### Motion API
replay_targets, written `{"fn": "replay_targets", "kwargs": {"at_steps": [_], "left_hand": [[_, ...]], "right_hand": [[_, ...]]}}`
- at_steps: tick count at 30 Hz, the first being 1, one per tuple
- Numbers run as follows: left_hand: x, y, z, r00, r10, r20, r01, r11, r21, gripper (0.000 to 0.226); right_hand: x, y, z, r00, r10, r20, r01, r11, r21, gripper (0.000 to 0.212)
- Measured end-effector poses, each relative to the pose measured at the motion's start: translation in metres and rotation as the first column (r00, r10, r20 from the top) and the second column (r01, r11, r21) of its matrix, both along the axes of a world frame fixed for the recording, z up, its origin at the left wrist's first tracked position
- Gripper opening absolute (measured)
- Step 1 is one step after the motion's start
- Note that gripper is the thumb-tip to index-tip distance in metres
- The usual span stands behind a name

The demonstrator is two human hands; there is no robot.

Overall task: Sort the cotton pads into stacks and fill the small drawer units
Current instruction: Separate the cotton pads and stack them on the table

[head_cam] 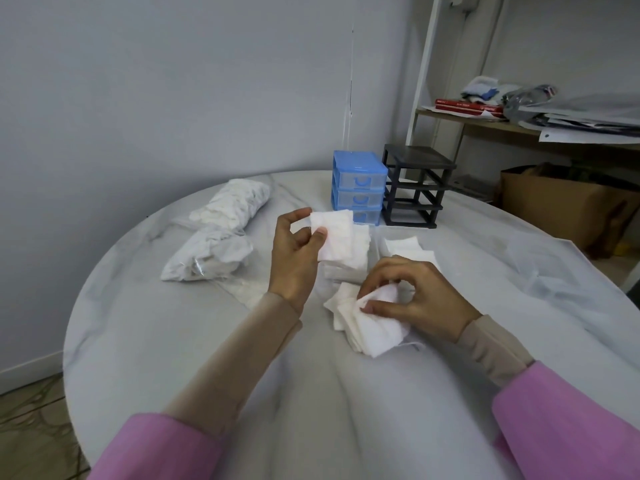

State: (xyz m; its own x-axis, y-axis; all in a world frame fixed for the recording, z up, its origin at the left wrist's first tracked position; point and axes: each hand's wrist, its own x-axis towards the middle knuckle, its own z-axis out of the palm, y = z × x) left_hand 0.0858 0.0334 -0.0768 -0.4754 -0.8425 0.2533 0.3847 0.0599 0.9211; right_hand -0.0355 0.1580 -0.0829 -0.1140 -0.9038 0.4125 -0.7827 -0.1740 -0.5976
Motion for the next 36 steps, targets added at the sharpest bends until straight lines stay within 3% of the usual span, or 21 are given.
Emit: {"fn": "replay_targets", "kwargs": {"at_steps": [13, 18, 23, 29, 36], "left_hand": [[-0.001, 0.003, -0.005, 0.998, -0.012, 0.057, 0.019, 0.991, -0.135, 0.025], [-0.002, 0.0, -0.009, 0.997, 0.033, 0.071, -0.015, 0.971, -0.239, 0.031], [-0.004, 0.003, -0.009, 0.989, 0.037, 0.141, 0.023, 0.915, -0.402, 0.04], [-0.006, 0.013, -0.009, 0.99, -0.038, 0.138, 0.083, 0.936, -0.341, 0.034], [-0.006, 0.014, -0.011, 0.986, -0.113, 0.12, 0.142, 0.953, -0.269, 0.033]], "right_hand": [[0.001, 0.003, 0.005, 0.968, -0.03, 0.247, 0.063, 0.99, -0.125, 0.003], [0.001, 0.002, 0.004, 0.914, -0.027, 0.404, 0.098, 0.983, -0.157, 0.018], [-0.004, 0.001, 0.006, 0.944, -0.049, 0.325, 0.116, 0.974, -0.192, 0.019], [-0.001, 0.002, 0.01, 0.888, -0.044, 0.458, 0.153, 0.967, -0.205, 0.028], [0.0, 0.002, 0.012, 0.824, -0.051, 0.564, 0.221, 0.946, -0.238, 0.019]]}}
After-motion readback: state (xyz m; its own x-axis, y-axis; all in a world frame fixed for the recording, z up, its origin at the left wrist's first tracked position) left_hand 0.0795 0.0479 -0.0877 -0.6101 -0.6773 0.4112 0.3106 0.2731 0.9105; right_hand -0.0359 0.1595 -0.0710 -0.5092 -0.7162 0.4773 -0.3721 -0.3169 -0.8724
